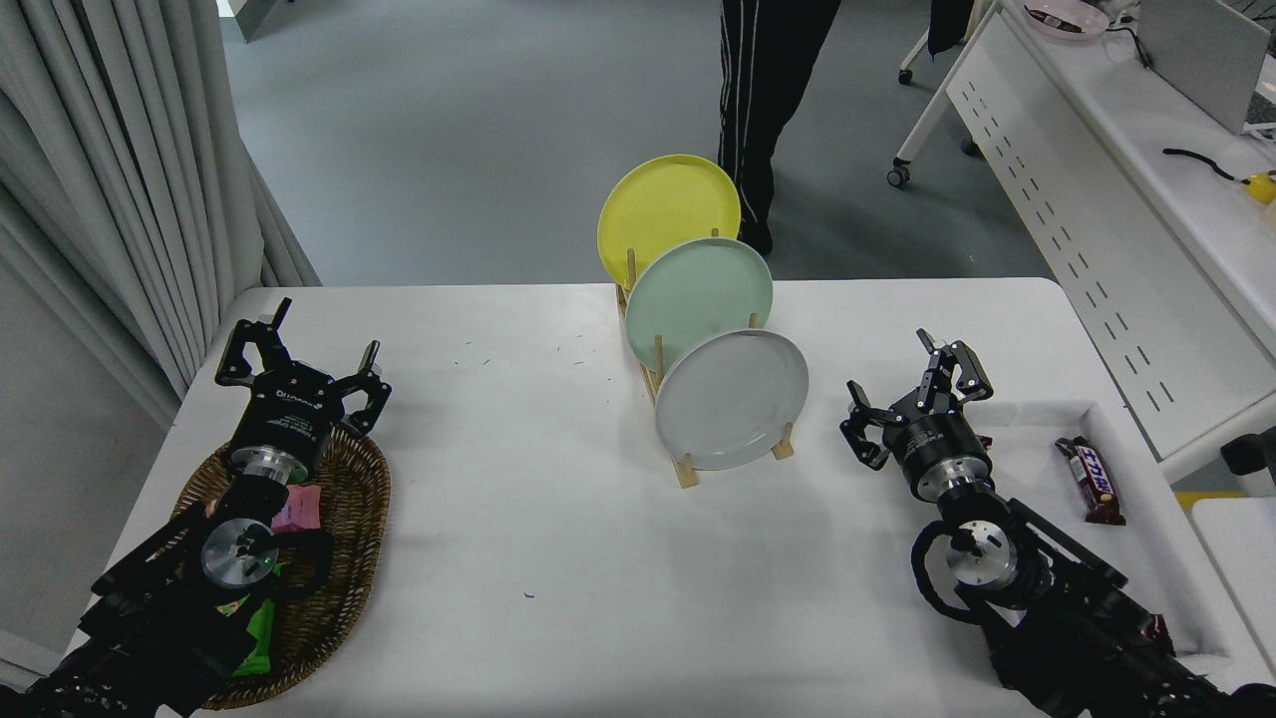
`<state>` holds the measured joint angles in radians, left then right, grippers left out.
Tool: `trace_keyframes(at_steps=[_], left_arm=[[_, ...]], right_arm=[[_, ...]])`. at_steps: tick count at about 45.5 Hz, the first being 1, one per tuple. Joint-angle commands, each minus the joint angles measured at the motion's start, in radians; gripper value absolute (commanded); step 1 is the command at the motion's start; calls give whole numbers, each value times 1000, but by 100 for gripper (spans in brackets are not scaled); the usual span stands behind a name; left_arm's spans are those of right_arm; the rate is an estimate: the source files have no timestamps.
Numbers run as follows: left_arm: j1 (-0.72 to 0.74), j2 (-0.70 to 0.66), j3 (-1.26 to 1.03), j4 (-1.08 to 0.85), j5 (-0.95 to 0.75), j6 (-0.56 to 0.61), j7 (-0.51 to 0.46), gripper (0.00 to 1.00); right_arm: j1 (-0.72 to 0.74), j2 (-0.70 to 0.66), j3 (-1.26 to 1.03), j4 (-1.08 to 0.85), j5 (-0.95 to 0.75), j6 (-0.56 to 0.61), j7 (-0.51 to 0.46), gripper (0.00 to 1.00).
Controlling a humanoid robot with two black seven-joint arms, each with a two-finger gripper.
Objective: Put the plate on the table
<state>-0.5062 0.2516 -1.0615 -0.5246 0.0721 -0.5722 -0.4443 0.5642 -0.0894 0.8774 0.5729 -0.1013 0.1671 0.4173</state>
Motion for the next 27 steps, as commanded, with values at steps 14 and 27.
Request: trace_keyframes(at_steps=[14, 27], left_arm=[[0, 0, 0, 0, 0, 0, -1, 100], [0, 0, 0, 0, 0, 0, -1, 100]], right_arm=[[17, -4, 3, -1, 0, -8, 0, 99], [54, -26, -76, -44, 2, -15, -2, 99]])
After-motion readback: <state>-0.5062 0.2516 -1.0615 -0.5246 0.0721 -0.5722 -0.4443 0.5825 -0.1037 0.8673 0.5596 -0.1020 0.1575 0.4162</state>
